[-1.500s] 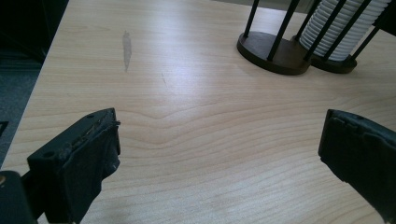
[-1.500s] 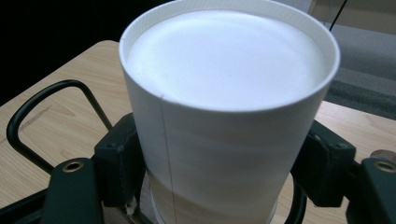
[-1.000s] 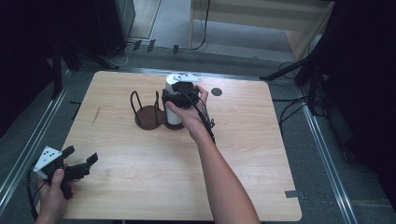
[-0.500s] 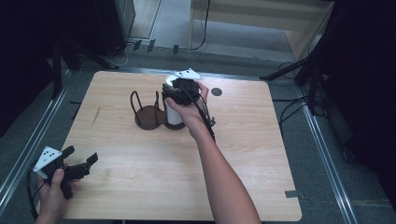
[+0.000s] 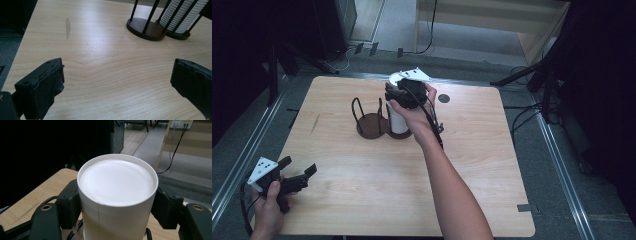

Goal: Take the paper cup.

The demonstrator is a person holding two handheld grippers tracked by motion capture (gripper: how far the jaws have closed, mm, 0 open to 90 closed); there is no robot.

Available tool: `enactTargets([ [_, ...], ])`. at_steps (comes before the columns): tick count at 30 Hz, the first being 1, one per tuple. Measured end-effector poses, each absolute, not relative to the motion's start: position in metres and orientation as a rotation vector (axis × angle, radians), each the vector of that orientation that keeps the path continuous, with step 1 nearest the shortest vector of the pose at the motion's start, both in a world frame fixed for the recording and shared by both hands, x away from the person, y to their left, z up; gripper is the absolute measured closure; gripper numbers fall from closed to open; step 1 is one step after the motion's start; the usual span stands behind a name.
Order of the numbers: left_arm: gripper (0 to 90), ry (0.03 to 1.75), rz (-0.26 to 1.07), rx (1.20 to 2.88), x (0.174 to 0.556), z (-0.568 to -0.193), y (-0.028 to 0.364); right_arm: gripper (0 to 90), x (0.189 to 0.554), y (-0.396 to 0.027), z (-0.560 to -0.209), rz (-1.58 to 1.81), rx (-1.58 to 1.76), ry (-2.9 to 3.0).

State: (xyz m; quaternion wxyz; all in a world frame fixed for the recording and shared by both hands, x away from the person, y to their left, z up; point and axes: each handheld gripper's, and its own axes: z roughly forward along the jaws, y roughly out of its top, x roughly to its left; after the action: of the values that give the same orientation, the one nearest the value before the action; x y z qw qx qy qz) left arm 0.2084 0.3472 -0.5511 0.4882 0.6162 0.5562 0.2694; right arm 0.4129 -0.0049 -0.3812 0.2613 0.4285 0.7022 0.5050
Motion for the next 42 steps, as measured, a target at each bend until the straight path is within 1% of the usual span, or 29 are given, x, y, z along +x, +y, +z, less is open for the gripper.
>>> enactTargets([
  [8,0.0,1.321,0.652,1.495,0.205,-0.543,0.349,32.7,0.407,-0.011,-0.364,1.426,1.135,1.863],
  [13,0.0,1.271,0.663,1.492,0.206,-0.537,0.343,32.8,0.402,-0.017,-0.351,1.448,1.121,1.846],
  [18,0.0,1.213,0.645,1.489,0.209,-0.528,0.331,32.7,0.397,-0.023,-0.342,1.458,1.112,1.835],
  [27,0.0,1.187,0.645,1.532,0.217,-0.518,0.309,32.7,0.384,-0.036,-0.336,1.447,1.105,1.846],
  [28,0.0,1.171,0.621,1.554,0.218,-0.515,0.303,32.7,0.383,-0.038,-0.335,1.449,1.106,1.846],
  [29,0.0,1.171,0.621,1.554,0.218,-0.515,0.303,32.7,0.383,-0.038,-0.335,1.449,1.106,1.846],
  [31,0.0,1.141,0.607,1.598,0.220,-0.508,0.290,32.7,0.379,-0.044,-0.334,1.453,1.114,1.846],
  [39,0.0,1.070,0.579,1.617,0.229,-0.497,0.261,32.7,0.366,-0.056,-0.336,1.454,1.116,1.858],
  [40,0.0,1.045,0.576,1.630,0.233,-0.496,0.251,32.7,0.364,-0.058,-0.336,1.449,1.115,1.860],
  [41,0.0,1.045,0.576,1.630,0.233,-0.496,0.251,32.7,0.363,-0.059,-0.337,1.445,1.119,1.861],
  [42,0.0,1.027,0.571,1.633,0.236,-0.493,0.239,32.7,0.361,-0.061,-0.338,1.441,1.117,1.864],
])
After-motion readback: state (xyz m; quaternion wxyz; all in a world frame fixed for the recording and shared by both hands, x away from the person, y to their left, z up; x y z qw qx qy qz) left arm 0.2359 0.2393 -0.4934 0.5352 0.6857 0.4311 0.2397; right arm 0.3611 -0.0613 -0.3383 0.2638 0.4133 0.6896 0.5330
